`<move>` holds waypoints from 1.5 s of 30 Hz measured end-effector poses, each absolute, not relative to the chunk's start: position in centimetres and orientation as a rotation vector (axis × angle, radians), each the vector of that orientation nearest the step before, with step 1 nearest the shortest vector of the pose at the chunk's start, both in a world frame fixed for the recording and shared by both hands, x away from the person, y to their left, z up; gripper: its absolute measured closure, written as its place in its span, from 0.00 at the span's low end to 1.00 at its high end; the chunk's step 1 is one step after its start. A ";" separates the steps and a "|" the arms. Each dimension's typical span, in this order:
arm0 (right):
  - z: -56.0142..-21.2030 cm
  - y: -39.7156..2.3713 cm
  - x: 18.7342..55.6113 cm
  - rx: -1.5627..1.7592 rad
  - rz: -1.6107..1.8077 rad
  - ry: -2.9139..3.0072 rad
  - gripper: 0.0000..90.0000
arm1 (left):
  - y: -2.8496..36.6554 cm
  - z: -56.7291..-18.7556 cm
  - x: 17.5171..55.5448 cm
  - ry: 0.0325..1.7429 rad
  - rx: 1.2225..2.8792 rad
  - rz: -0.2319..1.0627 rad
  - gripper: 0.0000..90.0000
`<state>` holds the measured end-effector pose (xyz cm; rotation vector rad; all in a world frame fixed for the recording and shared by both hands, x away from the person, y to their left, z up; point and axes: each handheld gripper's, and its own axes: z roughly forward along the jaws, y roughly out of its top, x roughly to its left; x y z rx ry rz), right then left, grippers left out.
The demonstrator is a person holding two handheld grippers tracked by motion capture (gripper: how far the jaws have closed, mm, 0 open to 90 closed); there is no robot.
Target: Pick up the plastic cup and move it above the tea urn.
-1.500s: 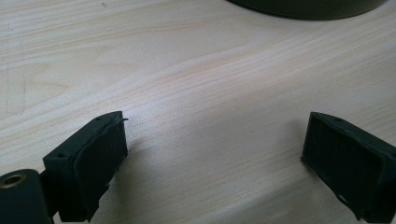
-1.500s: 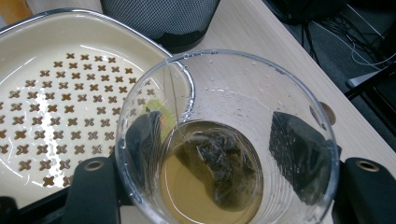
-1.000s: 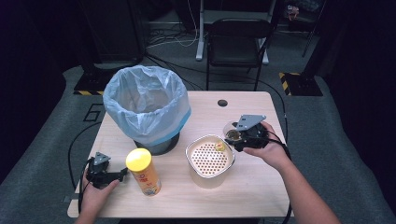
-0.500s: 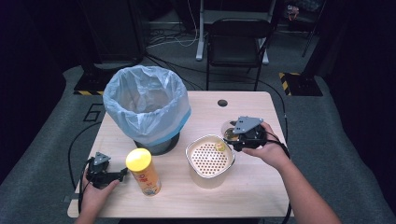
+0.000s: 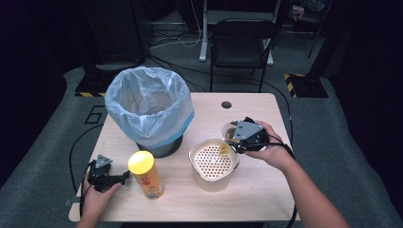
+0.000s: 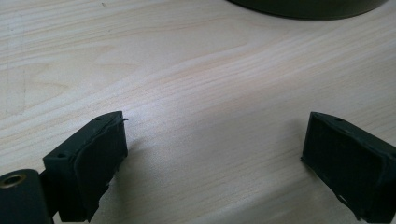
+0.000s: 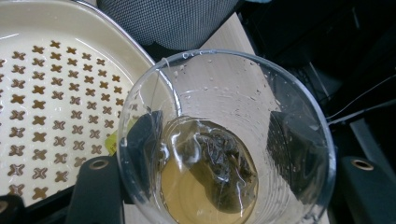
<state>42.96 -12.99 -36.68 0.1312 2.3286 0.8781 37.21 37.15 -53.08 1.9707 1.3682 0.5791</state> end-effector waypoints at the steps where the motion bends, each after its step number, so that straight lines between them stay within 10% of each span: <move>1: -36.7 -12.9 42.9 0.119 0.878 2.321 0.40 | 37.2 -53.1 37.2 1.368 1.971 0.579 0.07; 45: -40.2 -6.3 37.3 -0.757 -0.179 1.670 0.41 | 37.1 -53.1 37.2 1.369 1.970 0.579 0.07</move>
